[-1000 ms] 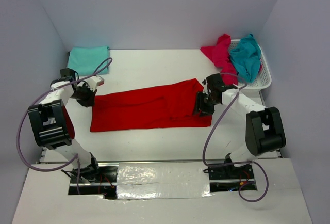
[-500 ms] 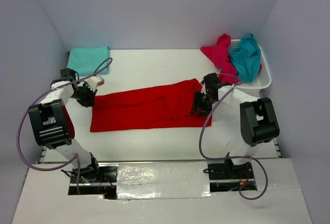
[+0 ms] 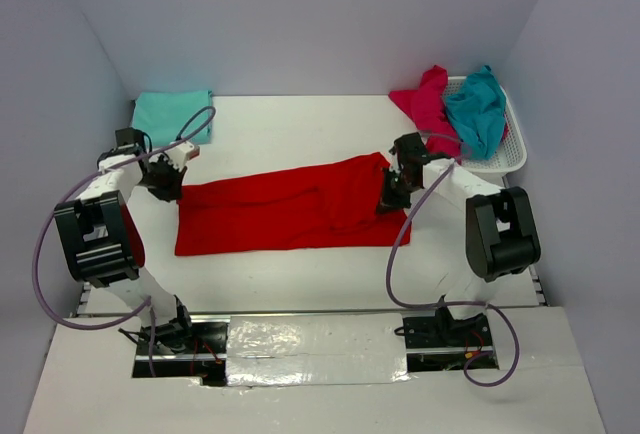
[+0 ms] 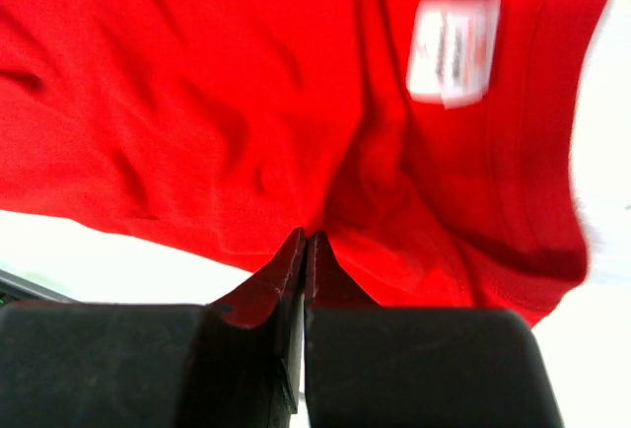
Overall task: Fold and stack the t-shirts
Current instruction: Fold the other side of the tshirt into a rectangle
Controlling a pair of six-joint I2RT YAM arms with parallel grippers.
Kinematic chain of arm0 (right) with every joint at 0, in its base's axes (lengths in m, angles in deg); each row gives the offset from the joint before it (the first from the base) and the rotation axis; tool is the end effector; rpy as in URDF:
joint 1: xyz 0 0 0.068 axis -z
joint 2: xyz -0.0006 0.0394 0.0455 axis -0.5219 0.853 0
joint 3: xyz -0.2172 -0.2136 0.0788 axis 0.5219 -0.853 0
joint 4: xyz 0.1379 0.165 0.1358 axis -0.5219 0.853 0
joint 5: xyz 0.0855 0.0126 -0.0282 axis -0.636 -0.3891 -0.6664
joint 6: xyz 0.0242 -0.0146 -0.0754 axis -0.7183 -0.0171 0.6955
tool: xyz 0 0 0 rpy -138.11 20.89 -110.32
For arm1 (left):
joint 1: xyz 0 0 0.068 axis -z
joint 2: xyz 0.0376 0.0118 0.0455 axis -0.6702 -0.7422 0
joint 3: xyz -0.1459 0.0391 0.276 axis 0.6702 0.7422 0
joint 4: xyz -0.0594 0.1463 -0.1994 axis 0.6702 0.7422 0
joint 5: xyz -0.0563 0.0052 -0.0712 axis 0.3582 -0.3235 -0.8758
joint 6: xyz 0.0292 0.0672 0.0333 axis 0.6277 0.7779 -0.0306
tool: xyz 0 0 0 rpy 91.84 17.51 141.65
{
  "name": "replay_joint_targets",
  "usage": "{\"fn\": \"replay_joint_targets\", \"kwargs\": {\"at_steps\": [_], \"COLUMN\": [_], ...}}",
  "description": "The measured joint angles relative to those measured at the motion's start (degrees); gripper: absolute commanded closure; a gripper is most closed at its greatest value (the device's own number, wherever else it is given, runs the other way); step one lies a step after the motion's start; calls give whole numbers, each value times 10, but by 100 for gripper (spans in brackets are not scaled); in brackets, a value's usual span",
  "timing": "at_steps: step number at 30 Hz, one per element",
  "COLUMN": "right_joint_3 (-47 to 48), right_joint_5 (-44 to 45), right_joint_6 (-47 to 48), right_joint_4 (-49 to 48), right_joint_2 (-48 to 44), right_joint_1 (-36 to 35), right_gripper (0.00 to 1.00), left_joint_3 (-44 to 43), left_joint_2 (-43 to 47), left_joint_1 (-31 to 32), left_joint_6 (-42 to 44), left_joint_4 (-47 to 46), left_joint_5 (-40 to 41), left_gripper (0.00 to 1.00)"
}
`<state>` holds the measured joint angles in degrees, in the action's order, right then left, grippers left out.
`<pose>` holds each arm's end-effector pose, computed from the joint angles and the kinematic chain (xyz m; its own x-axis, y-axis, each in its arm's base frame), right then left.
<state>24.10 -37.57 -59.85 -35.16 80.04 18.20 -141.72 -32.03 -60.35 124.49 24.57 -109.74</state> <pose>0.3102 0.0933 0.1953 -0.9622 0.1353 -0.2363 0.0374 0.9252 0.3776 0.3354 0.0818 0.2262 -0.7016 0.4612 -0.5432 0.5280 0.8484 0.0385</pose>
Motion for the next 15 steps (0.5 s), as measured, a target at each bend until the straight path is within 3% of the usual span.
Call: {"fn": "replay_joint_targets", "kwargs": {"at_steps": [6, 15], "right_joint_3": [133, 491], "right_joint_5": [12, 5], "right_joint_6": [22, 49], "right_joint_4": [56, 129], "right_joint_2": [27, 196], "right_joint_1": [1, 33], "right_gripper": [100, 100], "left_joint_3": [-68, -195], "left_joint_2": [-33, -112], "left_joint_1": [0, 0], "left_joint_6": [-54, -146], "left_joint_4": [-42, -138], "left_joint_5": [-2, -28], "left_gripper": [100, 100]}}
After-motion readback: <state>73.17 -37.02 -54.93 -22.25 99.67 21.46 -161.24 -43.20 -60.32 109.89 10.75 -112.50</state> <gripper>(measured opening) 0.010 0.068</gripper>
